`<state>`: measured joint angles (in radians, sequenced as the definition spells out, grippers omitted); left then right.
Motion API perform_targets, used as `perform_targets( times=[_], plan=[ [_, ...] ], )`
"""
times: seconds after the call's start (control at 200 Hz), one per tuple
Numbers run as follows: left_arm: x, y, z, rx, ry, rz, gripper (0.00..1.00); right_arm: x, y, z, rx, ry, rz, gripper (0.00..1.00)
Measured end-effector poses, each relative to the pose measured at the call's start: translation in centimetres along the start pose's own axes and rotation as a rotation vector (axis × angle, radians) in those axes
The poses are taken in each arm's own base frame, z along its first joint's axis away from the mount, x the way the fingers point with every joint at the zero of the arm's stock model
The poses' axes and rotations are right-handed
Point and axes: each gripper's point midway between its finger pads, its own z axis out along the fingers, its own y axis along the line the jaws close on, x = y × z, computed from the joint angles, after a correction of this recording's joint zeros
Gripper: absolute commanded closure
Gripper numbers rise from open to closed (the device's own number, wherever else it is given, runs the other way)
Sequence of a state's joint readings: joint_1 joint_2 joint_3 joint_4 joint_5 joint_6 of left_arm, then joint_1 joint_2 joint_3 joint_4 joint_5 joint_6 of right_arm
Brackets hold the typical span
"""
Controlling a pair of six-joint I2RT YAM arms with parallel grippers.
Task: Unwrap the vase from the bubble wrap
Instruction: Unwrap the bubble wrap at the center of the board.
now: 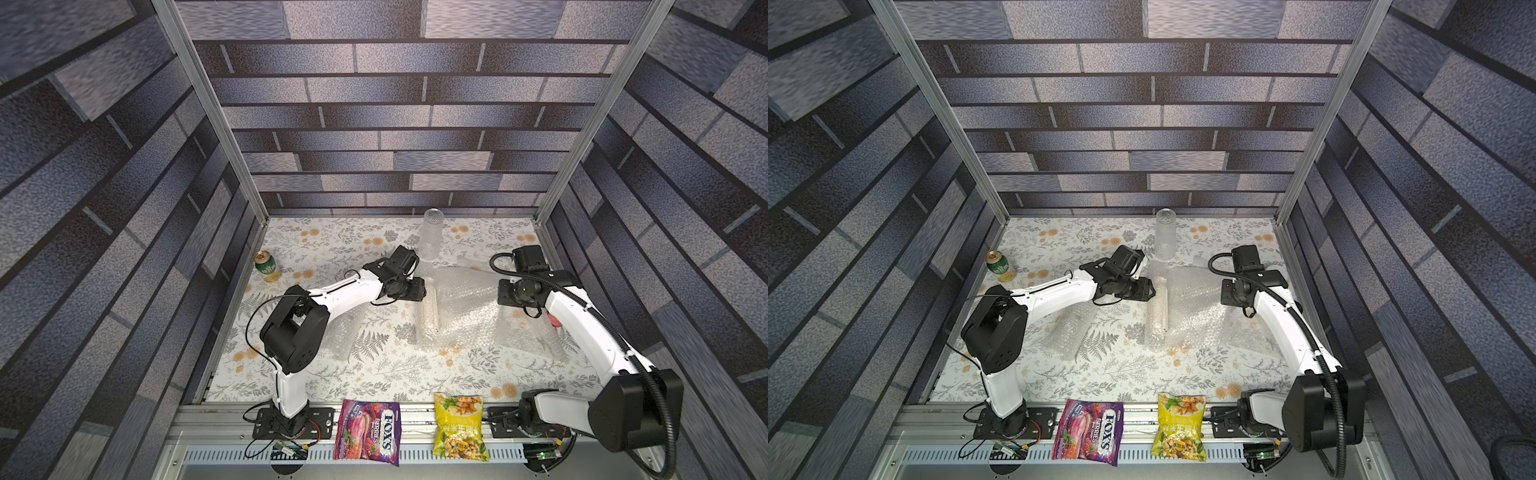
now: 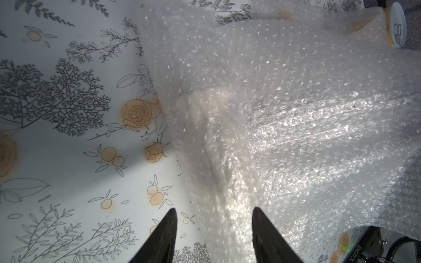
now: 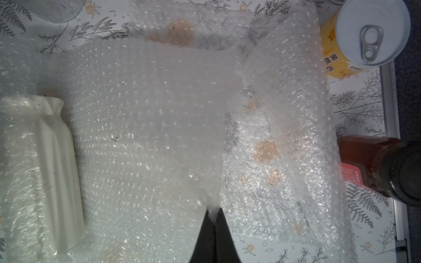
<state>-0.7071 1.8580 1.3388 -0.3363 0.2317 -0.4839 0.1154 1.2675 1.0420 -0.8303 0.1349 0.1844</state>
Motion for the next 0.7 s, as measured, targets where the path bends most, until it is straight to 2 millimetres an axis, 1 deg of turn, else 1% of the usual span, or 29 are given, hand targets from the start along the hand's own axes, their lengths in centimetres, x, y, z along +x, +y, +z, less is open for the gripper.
perform_targets(
  times=[0.155, 0.446, 0.571, 0.697],
  plan=[
    [0.2, 0.2, 0.3, -0.004, 0.008, -0.002, 0.45, -1.1, -1.6, -0.9, 0.030, -0.039, 0.027, 1.00],
    [0.4, -0.2, 0.4, 0.015, 0.017, -0.007, 0.45, -1.5, -3.9, -1.5, 0.087, -0.059, 0.072, 1.00],
    [0.5, -1.2, 0.5, 0.038, 0.016, -0.004, 0.44, -1.7, -4.3, -2.1, 0.090, -0.079, 0.085, 1.00],
    [0.2, -3.0, 1.1, 0.066, 0.018, 0.019, 0.44, -2.0, -4.3, -3.7, 0.081, -0.135, 0.092, 1.00]
  ],
)
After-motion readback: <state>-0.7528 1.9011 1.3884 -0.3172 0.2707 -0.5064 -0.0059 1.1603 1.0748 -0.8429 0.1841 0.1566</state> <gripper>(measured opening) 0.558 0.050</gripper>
